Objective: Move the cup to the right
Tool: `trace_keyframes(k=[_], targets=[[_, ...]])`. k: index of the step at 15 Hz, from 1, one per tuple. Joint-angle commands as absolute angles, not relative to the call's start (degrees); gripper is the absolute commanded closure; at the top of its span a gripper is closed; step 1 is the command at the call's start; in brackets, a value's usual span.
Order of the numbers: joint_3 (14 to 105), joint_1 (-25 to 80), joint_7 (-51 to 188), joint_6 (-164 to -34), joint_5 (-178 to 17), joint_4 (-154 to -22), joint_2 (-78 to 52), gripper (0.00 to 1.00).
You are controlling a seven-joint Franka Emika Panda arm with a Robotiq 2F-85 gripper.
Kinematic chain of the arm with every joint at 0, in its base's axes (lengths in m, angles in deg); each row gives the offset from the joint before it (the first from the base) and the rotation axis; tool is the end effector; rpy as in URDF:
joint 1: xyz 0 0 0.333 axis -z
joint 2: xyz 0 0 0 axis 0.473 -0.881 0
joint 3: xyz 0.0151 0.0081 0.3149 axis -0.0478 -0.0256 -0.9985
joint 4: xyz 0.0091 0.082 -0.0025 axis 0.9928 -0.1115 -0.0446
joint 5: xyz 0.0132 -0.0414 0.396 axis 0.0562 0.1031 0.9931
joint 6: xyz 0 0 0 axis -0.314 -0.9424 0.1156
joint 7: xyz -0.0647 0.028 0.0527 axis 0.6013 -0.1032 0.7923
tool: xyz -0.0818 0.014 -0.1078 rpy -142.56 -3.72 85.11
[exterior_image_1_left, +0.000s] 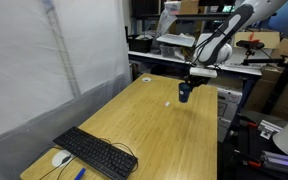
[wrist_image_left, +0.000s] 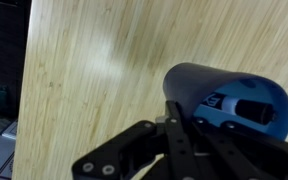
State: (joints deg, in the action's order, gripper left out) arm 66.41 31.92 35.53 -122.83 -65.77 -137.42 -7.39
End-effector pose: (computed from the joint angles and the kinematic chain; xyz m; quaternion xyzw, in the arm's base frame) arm 0.4760 -0.1352 0.1970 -0.8519 0.5198 -0.0519 0.0372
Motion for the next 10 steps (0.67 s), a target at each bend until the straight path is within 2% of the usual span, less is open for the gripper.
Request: trace_keyframes(k=[1,10], targets=[[65.32,35.58,40.01,-120.72,-59.22,-135.79,-8.23,0.99],[66.06,38.67,42.64,-122.10,-50.76,-134.03,-14.90,0.99]])
